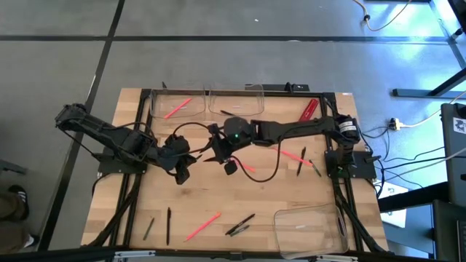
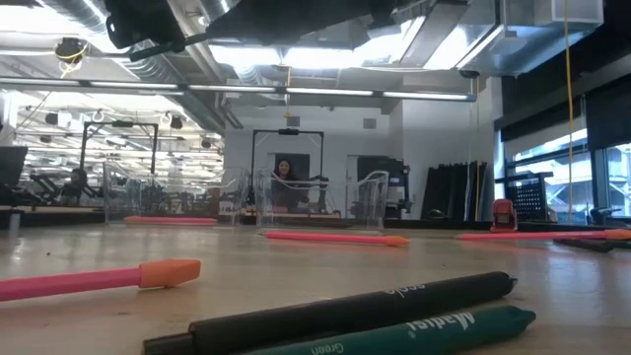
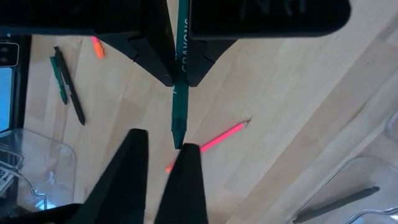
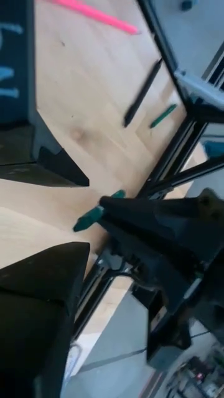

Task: Sort crayons/erasers/pens/pencils in bins
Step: Put the green crayon into the bottom transparent bin

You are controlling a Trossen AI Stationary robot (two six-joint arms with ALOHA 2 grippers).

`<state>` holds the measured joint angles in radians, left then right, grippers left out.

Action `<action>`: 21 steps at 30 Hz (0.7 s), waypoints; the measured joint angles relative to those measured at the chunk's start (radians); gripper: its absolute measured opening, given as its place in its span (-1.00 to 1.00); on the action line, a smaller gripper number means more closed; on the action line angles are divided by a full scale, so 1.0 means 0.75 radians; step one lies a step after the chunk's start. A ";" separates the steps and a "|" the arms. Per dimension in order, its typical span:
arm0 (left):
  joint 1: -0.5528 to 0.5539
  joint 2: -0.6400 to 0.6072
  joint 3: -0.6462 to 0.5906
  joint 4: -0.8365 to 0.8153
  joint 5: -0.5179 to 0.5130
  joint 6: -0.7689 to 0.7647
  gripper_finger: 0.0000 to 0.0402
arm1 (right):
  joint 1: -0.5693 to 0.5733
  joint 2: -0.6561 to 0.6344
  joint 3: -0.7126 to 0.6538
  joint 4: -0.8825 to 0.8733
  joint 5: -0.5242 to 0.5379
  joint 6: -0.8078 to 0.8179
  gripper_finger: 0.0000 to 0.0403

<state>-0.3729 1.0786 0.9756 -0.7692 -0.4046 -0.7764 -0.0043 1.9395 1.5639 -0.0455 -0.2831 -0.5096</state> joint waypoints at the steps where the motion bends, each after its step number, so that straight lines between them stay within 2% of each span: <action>1: 0.000 0.000 0.000 0.000 -0.001 -0.002 -0.94 | -0.001 0.007 0.000 0.017 -0.010 0.000 -0.22; 21: 0.000 0.000 0.000 0.001 -0.003 -0.002 -0.94 | -0.001 0.050 0.001 0.116 -0.059 0.000 -0.22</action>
<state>-0.3729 1.0786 0.9756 -0.7685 -0.4072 -0.7781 -0.0048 1.9768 1.5642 0.0414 -0.3271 -0.5100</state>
